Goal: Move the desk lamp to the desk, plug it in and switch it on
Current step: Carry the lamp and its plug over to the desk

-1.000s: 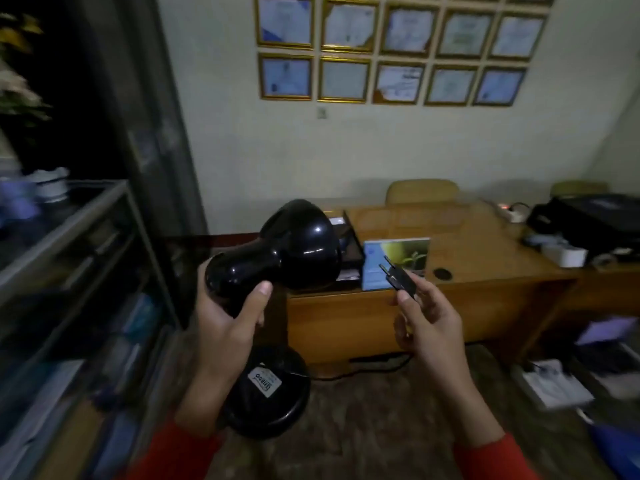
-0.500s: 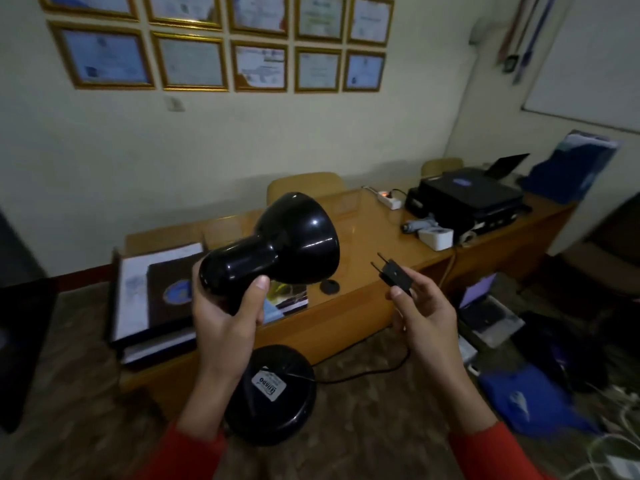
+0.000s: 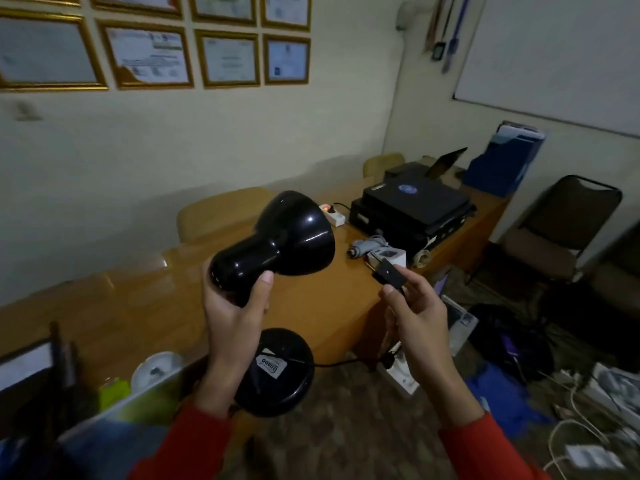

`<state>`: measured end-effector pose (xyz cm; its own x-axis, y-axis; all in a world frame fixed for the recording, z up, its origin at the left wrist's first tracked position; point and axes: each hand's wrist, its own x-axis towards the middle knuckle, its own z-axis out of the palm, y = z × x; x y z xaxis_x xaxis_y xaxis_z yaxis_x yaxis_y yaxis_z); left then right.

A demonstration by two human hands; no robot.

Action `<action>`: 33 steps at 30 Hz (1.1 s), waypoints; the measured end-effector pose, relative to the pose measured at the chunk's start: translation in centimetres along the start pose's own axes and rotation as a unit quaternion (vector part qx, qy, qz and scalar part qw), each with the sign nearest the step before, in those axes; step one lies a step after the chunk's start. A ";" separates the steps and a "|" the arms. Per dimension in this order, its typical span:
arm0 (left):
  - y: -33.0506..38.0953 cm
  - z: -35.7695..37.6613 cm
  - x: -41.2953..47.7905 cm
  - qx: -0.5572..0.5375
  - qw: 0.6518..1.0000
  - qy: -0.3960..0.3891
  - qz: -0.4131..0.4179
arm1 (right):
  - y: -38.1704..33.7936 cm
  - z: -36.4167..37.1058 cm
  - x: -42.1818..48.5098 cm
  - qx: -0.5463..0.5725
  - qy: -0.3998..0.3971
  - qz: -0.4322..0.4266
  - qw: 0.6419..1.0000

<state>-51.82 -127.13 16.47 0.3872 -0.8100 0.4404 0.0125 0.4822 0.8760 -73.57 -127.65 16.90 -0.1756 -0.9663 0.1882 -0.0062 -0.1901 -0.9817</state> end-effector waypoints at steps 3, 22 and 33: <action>-3.0 2.8 3.4 -0.001 1.000 0.006 -0.006 | 1.2 -0.8 5.1 -0.004 -0.002 -0.003 1.000; -21.6 20.7 18.9 0.065 0.985 0.159 -0.031 | 12.2 -7.5 36.3 -0.044 -0.075 0.030 0.996; -28.7 26.3 24.7 0.101 0.968 0.216 -0.077 | 16.9 -5.3 48.8 -0.041 -0.123 0.066 0.989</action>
<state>-66.87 -169.73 7.37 0.7445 -0.6316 0.2163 -0.0634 0.2556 0.9647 -87.50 -177.11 9.35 0.0642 -0.9968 0.0484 -0.0807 -0.0535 -0.9953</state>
